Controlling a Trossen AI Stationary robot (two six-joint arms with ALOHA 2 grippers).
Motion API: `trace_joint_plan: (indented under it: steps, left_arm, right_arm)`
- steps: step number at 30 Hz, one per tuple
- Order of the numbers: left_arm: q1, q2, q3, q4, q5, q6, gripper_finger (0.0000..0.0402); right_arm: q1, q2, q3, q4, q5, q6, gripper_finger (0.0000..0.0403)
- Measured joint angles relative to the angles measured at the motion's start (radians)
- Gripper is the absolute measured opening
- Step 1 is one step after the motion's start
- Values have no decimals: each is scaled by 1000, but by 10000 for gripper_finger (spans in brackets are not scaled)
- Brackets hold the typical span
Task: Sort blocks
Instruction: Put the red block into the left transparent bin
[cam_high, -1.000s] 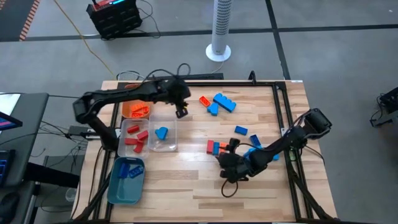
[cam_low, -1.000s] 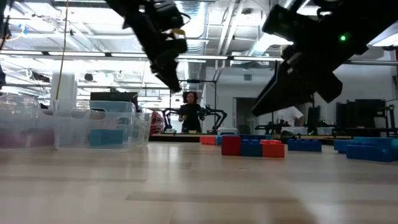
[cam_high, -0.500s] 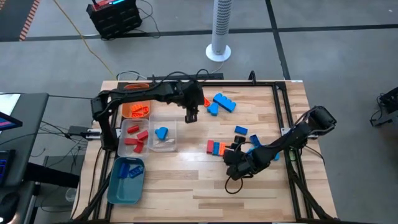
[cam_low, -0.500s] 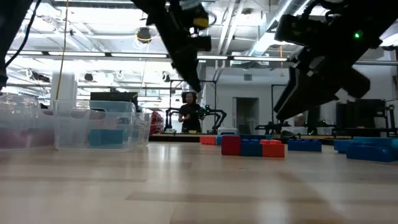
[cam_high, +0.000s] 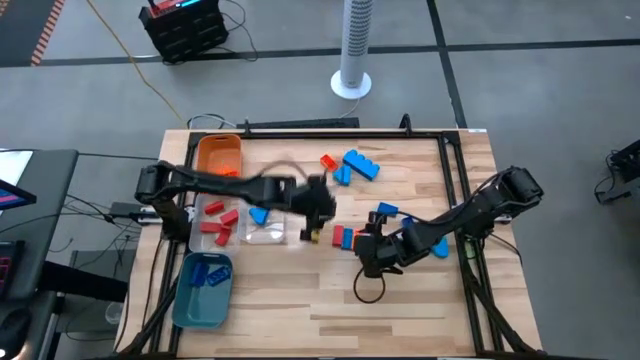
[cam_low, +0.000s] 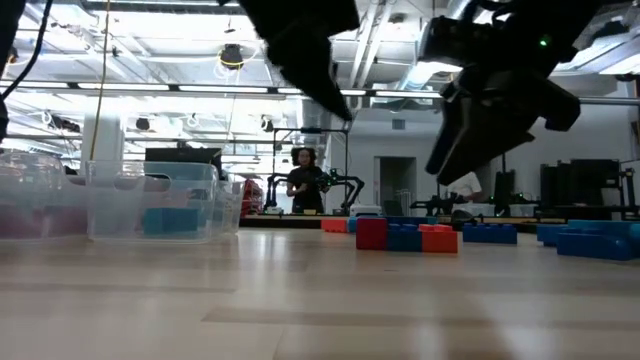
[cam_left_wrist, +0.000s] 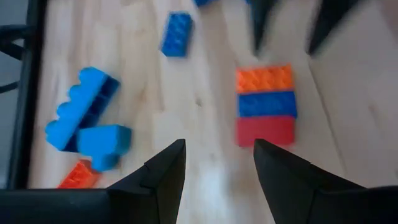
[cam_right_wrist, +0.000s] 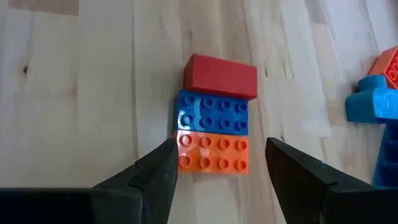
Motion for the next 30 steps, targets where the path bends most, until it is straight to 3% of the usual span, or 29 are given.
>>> trace_joint_plan:
  steps: [5,8,14,20,25,30]
  left_arm:
    - [-102,-68,-145,141,-213,-24,183]
    - [-139,-153,-213,244,-280,-43,183]
    - [-196,-383,-373,471,-334,-69,183]
    - [-242,-596,-523,539,-336,-162,183]
    - [-276,-700,-599,535,-340,-287,183]
    - [-316,-753,-639,530,-338,-287,183]
  right_arm:
    - [-1,0,1,-31,0,-6,251]
    - [-30,5,12,-12,-3,-26,251]
    - [-69,56,83,-3,1,-123,251]
    - [-80,161,198,-25,-11,-245,251]
    - [-136,232,347,-92,-101,-137,251]
    - [-161,338,462,-203,-116,-35,251]
